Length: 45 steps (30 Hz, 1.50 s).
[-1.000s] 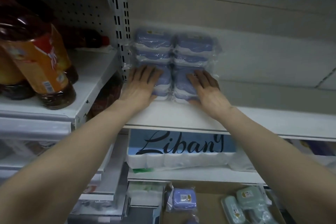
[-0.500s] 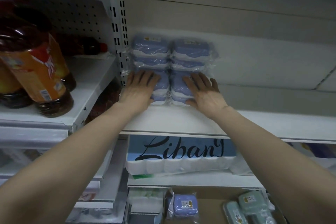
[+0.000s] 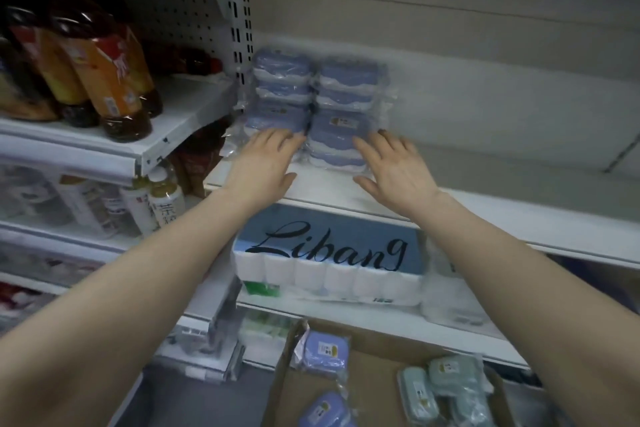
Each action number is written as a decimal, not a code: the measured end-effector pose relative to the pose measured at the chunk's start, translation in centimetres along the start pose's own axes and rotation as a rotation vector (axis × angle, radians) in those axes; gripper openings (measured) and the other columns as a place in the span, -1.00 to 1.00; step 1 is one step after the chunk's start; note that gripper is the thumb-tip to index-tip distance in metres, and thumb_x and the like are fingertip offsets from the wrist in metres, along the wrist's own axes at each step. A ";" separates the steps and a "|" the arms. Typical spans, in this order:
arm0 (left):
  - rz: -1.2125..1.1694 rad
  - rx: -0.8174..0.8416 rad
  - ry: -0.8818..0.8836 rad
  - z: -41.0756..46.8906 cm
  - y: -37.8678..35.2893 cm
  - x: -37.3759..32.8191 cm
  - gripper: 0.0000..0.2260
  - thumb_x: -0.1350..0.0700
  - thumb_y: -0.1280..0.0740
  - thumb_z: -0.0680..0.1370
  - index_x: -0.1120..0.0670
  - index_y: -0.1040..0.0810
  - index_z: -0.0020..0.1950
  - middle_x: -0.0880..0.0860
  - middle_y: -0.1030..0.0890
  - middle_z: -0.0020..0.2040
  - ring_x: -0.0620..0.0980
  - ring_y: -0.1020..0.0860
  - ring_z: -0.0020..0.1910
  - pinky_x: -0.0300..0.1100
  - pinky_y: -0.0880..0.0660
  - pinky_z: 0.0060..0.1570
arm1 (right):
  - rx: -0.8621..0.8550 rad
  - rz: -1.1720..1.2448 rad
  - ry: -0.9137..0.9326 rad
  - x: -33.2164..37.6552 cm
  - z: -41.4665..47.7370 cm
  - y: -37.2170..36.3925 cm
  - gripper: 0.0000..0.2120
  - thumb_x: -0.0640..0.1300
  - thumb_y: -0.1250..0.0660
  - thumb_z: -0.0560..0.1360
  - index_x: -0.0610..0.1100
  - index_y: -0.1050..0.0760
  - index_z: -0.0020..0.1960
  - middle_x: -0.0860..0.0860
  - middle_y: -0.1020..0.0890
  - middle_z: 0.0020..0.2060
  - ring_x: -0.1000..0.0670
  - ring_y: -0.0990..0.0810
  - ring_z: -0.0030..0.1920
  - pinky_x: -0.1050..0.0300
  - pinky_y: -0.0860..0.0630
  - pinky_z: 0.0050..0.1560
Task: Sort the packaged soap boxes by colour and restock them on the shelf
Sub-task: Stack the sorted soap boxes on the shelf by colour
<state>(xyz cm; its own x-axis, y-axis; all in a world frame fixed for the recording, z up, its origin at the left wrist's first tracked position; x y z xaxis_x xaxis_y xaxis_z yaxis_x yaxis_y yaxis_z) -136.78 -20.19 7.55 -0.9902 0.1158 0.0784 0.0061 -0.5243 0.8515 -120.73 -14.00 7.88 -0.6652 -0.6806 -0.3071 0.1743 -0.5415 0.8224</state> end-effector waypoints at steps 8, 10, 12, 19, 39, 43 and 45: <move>-0.057 0.034 0.127 -9.3 -1.7 -8.4 -0.51 0.11 -0.39 0.47 0.16 -0.42 0.38 0.19 -0.50 0.25 0.22 -0.44 0.24 0.05 -0.35 0.28 | 0.004 0.112 0.119 0.9 -12.5 -0.1 -0.48 0.07 -0.25 0.57 -0.18 -0.36 0.43 -0.23 -0.48 0.26 -0.26 -0.43 0.28 -0.16 -0.39 0.19; -0.099 0.071 0.180 -12.4 -4.0 -10.2 -0.52 0.12 -0.39 0.47 0.17 -0.43 0.37 0.20 -0.50 0.26 0.23 -0.45 0.24 0.05 -0.36 0.28 | 0.033 0.152 0.138 1.7 -16.3 -1.9 -0.49 0.06 -0.22 0.58 -0.18 -0.34 0.45 -0.24 -0.46 0.29 -0.26 -0.42 0.30 -0.18 -0.38 0.19; -0.155 0.144 0.232 -15.9 -7.0 -12.0 -0.52 0.13 -0.41 0.46 0.16 -0.45 0.36 0.20 -0.50 0.25 0.24 -0.45 0.24 0.06 -0.36 0.27 | 0.076 0.194 0.139 2.8 -20.2 -4.4 -0.49 0.04 -0.24 0.59 -0.18 -0.34 0.45 -0.26 -0.46 0.29 -0.27 -0.42 0.29 -0.20 -0.39 0.20; -0.320 0.459 0.375 -30.4 -18.4 -17.6 -0.52 0.18 -0.48 0.37 0.15 -0.51 0.28 0.18 -0.53 0.20 0.24 -0.50 0.14 0.04 -0.53 0.03 | 0.388 0.359 0.130 8.9 -32.4 -15.4 -0.41 -0.01 -0.41 0.46 -0.16 -0.35 0.43 -0.20 -0.51 0.22 -0.25 -0.49 0.23 -0.14 -0.47 0.17; -0.579 1.099 0.668 -46.1 -44.7 -21.5 -0.22 -0.23 -0.31 0.50 0.09 -0.04 0.55 0.21 -0.29 0.41 0.26 -0.38 0.31 0.02 -0.36 0.23 | 0.871 0.595 0.006 22.5 -50.2 -36.9 -0.34 -0.03 -0.40 0.43 -0.13 -0.27 0.46 -0.14 -0.40 0.36 -0.19 -0.41 0.31 -0.17 -0.44 0.23; -0.490 0.912 0.757 -46.9 -43.0 -19.3 -0.18 -0.25 -0.29 0.41 0.26 -0.20 0.48 0.32 -0.38 0.26 0.31 -0.40 0.19 0.07 -0.32 0.22 | 0.881 0.588 0.121 24.6 -49.6 -37.6 -0.21 -0.01 -0.46 0.38 -0.11 -0.22 0.52 -0.12 -0.25 0.49 -0.19 -0.23 0.48 -0.13 -0.35 0.36; -0.444 0.893 0.759 -47.4 -42.5 -18.8 -0.20 -0.21 -0.36 0.45 0.26 -0.19 0.49 0.32 -0.37 0.25 0.31 -0.38 0.18 0.09 -0.28 0.22 | 0.898 0.602 0.218 25.7 -49.6 -37.7 -0.16 -0.03 -0.50 0.36 -0.08 -0.20 0.54 -0.09 -0.22 0.53 -0.20 -0.15 0.53 -0.15 -0.26 0.43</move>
<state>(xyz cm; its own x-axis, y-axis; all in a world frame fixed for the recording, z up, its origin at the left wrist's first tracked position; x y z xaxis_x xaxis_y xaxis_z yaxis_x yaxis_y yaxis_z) -125.00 -40.05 -54.71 -0.7599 -0.5339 -0.3707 -0.5498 0.2238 0.8048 -108.40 -35.52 -54.73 -0.4911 -0.8328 0.2554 -0.2225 0.4034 0.8876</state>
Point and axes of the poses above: each hand's wrist, its own z-axis towards the middle knuckle, its own y-axis out of the back of the hand, x = y × z, the point moved 10 cm from there along z, towards the middle knuckle
